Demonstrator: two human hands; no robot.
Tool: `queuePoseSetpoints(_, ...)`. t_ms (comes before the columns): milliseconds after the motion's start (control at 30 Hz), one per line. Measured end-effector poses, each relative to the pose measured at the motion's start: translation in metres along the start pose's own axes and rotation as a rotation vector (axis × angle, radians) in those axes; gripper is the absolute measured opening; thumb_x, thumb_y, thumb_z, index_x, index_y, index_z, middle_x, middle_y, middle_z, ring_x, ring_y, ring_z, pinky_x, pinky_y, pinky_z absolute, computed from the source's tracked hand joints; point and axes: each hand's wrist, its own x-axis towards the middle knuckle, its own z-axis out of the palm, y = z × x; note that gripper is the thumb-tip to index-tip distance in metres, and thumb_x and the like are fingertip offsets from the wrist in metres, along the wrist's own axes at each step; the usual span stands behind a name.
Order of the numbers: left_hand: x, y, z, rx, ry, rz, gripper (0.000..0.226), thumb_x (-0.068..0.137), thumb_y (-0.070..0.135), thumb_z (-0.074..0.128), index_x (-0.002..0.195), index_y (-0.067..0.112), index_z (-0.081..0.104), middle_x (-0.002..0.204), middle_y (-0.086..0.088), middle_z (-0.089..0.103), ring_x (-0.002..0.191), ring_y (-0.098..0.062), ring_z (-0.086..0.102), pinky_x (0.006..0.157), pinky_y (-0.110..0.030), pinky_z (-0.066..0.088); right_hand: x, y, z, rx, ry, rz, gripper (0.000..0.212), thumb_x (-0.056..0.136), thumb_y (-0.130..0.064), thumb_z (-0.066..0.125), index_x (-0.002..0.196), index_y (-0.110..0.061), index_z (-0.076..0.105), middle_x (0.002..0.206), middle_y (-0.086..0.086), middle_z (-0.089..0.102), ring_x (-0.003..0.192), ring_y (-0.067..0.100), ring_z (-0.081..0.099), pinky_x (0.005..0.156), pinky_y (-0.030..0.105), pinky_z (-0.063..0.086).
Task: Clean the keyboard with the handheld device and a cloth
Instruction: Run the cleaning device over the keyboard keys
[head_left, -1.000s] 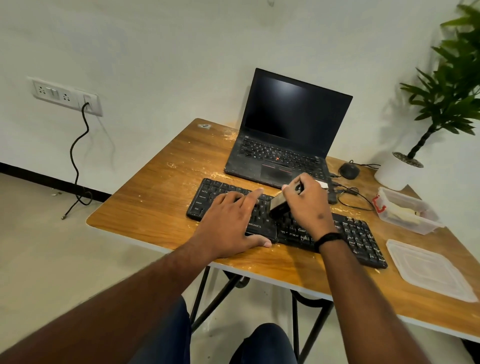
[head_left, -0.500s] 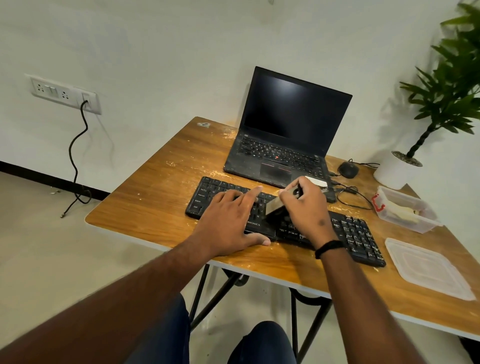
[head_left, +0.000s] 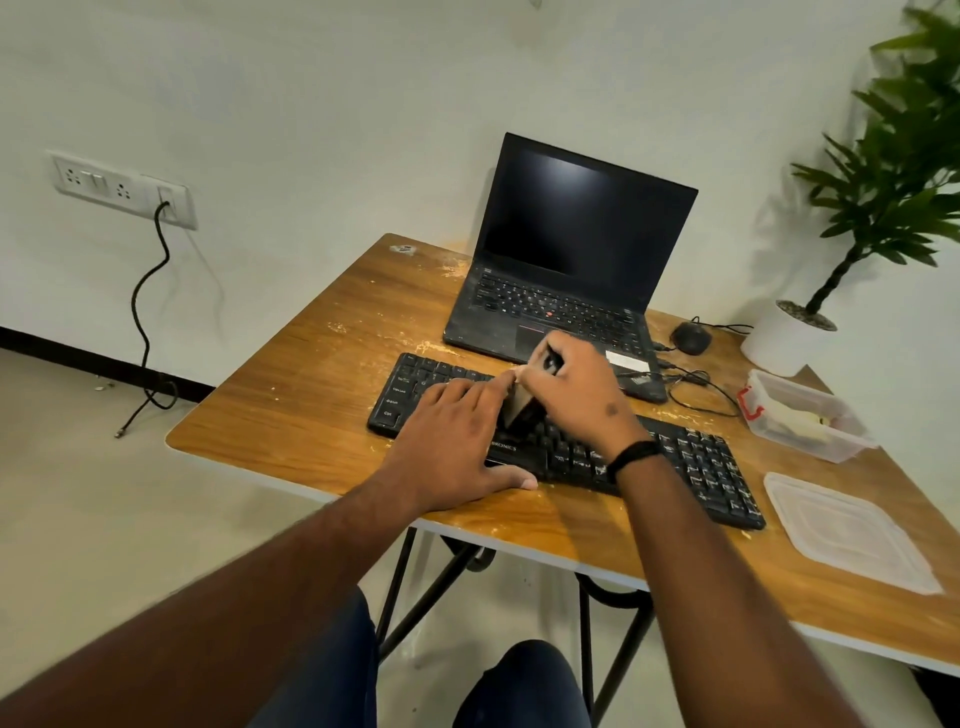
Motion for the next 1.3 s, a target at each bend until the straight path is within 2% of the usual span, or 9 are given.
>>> queuePoseSetpoints(233,0.000,0.000,0.000,0.022,-0.013,0.011,0.120,0.075,0.094,0.042,0.161,0.019,0.005,0.151,-0.001,0.043,0.138,-0.019,0.038,0.121,-0.041,0.026,-0.001,0.017,-0.017,-0.326,0.166,0.156,0.012,0.096,-0.033,0.048,0.092,-0.021,0.048,0.078,0.000,0.058,0.067,0.016,0.054,0.059,0.031,0.048)
queuePoseSetpoints(400,0.000,0.001,-0.001,0.015,-0.015,0.003,0.119,0.075,0.093,0.044,0.160,0.018,0.009,0.151,-0.002,0.043,0.138,-0.019,0.037,0.121,-0.040,0.025,-0.009,-0.005,-0.004,-0.204,0.024,-0.078,0.013,0.093,-0.035,0.055,0.091,-0.023,0.050,0.077,-0.004,0.060,0.070,0.017,0.061,0.057,0.037,0.054)
queuePoseSetpoints(567,-0.001,-0.001,-0.001,0.001,-0.022,0.008,0.120,0.074,0.093,0.044,0.161,0.020,0.004,0.151,-0.001,0.042,0.138,-0.019,0.037,0.121,-0.040,0.025,-0.009,0.023,-0.035,0.027,-0.169,0.049,0.013,0.093,-0.027,0.061,0.093,-0.016,0.054,0.091,0.001,0.061,0.085,0.021,0.063,0.065,0.033,0.057)
queuePoseSetpoints(733,0.000,0.000,0.000,0.011,-0.016,0.004,0.120,0.074,0.093,0.044,0.161,0.020,0.004,0.149,0.000,0.043,0.136,-0.018,0.038,0.120,-0.040,0.025,-0.017,0.030,-0.036,-0.316,0.063,0.043,0.012,0.096,-0.033,0.054,0.095,-0.022,0.048,0.081,-0.002,0.059,0.075,0.019,0.060,0.057,0.027,0.047)
queuePoseSetpoints(867,0.000,-0.001,0.001,0.019,-0.013,0.011,0.119,0.075,0.093,0.043,0.161,0.020,0.005,0.150,-0.001,0.043,0.137,-0.019,0.038,0.120,-0.040,0.025,-0.027,0.014,-0.017,-0.234,0.040,-0.111,0.013,0.096,-0.036,0.055,0.094,-0.026,0.047,0.081,-0.006,0.059,0.073,0.014,0.059,0.057,0.032,0.054)
queuePoseSetpoints(1000,-0.001,-0.001,0.000,0.017,-0.023,0.007,0.119,0.075,0.092,0.044,0.161,0.021,0.004,0.150,0.000,0.043,0.138,-0.019,0.037,0.120,-0.040,0.025,-0.026,0.028,-0.030,-0.013,0.000,-0.022,0.011,0.095,-0.030,0.059,0.095,-0.021,0.053,0.086,-0.006,0.059,0.078,0.011,0.060,0.059,0.028,0.054)
queuePoseSetpoints(1100,0.000,0.000,-0.001,0.017,-0.030,0.005,0.118,0.075,0.092,0.044,0.161,0.020,0.005,0.151,0.000,0.042,0.138,-0.019,0.037,0.121,-0.040,0.024,-0.024,0.047,-0.037,-0.197,0.108,0.089,0.013,0.095,-0.033,0.056,0.094,-0.022,0.049,0.081,-0.004,0.058,0.077,0.020,0.061,0.059,0.035,0.054)
queuePoseSetpoints(1167,0.000,0.000,0.000,0.020,-0.030,0.002,0.118,0.075,0.092,0.044,0.161,0.021,0.007,0.151,0.000,0.042,0.138,-0.019,0.037,0.121,-0.040,0.024,-0.025,0.044,-0.032,-0.272,0.180,0.106,0.014,0.096,-0.034,0.055,0.095,-0.023,0.047,0.076,-0.004,0.056,0.069,0.017,0.057,0.052,0.027,0.042)
queuePoseSetpoints(1300,0.000,0.001,0.000,0.024,-0.037,0.004,0.116,0.076,0.093,0.042,0.161,0.021,0.009,0.152,-0.001,0.042,0.139,-0.019,0.037,0.120,-0.040,0.025,-0.030,0.020,-0.009,-0.158,0.190,0.018,0.013,0.095,-0.034,0.055,0.091,-0.024,0.047,0.075,-0.005,0.058,0.066,0.013,0.058,0.052,0.028,0.047)
